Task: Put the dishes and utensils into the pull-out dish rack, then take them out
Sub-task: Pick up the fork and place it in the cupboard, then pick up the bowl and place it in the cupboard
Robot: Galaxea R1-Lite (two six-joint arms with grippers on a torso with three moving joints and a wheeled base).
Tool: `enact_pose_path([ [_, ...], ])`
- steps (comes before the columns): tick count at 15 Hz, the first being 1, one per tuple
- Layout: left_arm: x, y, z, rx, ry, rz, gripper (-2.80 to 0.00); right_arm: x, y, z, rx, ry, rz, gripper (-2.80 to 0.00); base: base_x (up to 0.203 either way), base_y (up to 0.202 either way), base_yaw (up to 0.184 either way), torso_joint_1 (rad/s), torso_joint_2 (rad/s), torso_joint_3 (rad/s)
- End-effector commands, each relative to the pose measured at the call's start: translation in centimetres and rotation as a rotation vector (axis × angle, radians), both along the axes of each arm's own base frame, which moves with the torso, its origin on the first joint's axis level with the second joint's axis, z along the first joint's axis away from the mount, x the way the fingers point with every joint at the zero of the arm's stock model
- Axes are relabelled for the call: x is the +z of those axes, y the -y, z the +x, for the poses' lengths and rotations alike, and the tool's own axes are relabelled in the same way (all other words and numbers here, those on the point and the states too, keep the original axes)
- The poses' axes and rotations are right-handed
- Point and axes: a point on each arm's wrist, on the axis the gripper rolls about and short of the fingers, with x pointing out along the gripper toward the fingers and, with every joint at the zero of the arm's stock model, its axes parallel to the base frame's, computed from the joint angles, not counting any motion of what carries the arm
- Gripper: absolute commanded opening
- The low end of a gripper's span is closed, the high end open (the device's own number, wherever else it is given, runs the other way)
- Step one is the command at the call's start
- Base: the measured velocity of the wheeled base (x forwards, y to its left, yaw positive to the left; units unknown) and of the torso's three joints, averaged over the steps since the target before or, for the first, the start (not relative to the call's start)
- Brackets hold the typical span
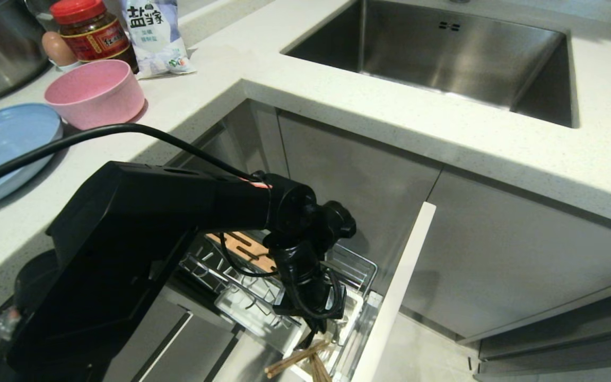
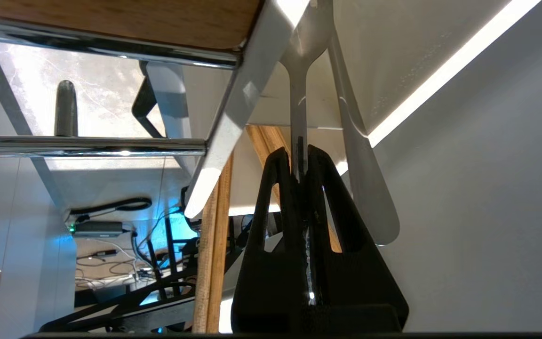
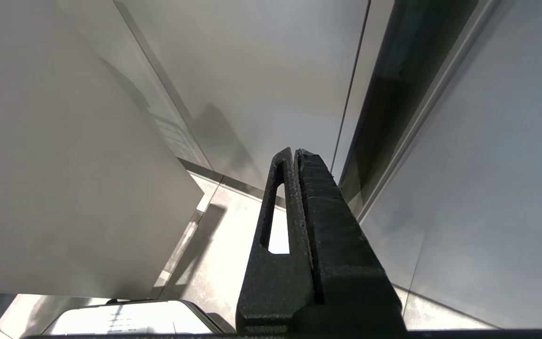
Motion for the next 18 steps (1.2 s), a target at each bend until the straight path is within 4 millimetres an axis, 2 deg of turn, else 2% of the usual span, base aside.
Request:
enact_pose_path([
  [1, 0.1, -0.1, 0.0, 0.005, -0.002, 0.001, 0.00, 0.0, 0.0, 0.0, -0.001, 0.005, 0.001, -2.80, 0.000, 0.000, 0.000, 0.000, 0.00, 0.000],
  [10, 1.2, -0.2, -0.2, 0.010, 0.018, -0.018, 0.00, 0.0, 0.0, 0.0, -0.002, 0.005, 0.001, -2.80, 0.000, 0.000, 0.000, 0.000, 0.00, 0.000],
  [12, 2.3, -0.5, -0.5, 0.012, 0.038, -0.036, 0.00, 0.0, 0.0, 0.0, 0.000, 0.005, 0.001, -2.80, 0.000, 0.000, 0.000, 0.000, 0.00, 0.000],
  [16, 6.0, -2.0, -1.9, 0.029, 0.160, -0.034, 0.00, 0.0, 0.0, 0.0, -0.001, 0.005, 0.001, -2.80, 0.000, 0.000, 0.000, 0.000, 0.00, 0.000],
  [17, 6.8, -2.6, -2.3, 0.035, 0.196, -0.020, -2.80, 0.0, 0.0, 0.0, -0.001, 0.005, 0.001, -2.80, 0.000, 0.000, 0.000, 0.000, 0.00, 0.000],
  [18, 7.6, -3.0, -2.7, 0.045, 0.236, -0.008, -2.80, 0.0, 0.0, 0.0, -0.001, 0.005, 0.001, -2.80, 0.000, 0.000, 0.000, 0.000, 0.00, 0.000],
])
